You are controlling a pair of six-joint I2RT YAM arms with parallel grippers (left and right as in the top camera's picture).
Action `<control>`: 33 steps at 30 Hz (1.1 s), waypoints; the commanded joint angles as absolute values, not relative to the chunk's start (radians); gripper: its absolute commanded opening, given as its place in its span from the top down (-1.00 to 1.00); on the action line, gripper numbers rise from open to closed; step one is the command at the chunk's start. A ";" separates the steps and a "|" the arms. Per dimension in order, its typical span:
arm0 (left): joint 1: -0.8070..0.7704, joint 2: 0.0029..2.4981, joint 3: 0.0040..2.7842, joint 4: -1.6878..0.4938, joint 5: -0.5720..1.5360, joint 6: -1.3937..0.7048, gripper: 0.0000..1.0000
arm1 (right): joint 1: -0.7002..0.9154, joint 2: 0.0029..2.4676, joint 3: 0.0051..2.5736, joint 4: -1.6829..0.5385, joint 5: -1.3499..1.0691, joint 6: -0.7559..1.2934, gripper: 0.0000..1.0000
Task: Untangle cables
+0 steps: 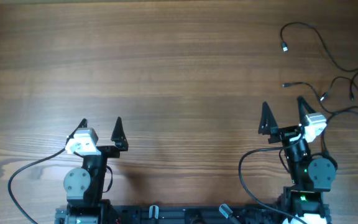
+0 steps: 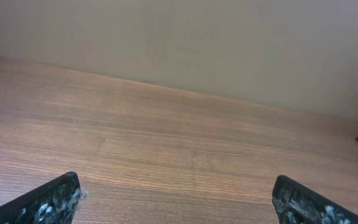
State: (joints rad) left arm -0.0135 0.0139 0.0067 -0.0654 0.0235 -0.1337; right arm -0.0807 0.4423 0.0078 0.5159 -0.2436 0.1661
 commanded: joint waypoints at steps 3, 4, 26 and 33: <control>-0.007 0.007 0.006 -0.076 0.017 -0.139 -1.00 | -0.062 0.271 0.005 0.271 -0.141 0.157 -1.00; -0.007 0.007 0.006 -0.076 0.017 -0.139 -1.00 | -0.054 0.243 0.005 0.226 -0.123 0.157 -1.00; -0.007 0.007 0.006 -0.076 0.017 -0.139 -1.00 | 0.014 0.003 0.005 -0.001 -0.052 0.050 -0.99; -0.007 0.007 0.006 -0.076 0.017 -0.139 -1.00 | 0.035 0.003 0.005 -0.001 -0.051 -0.003 -1.00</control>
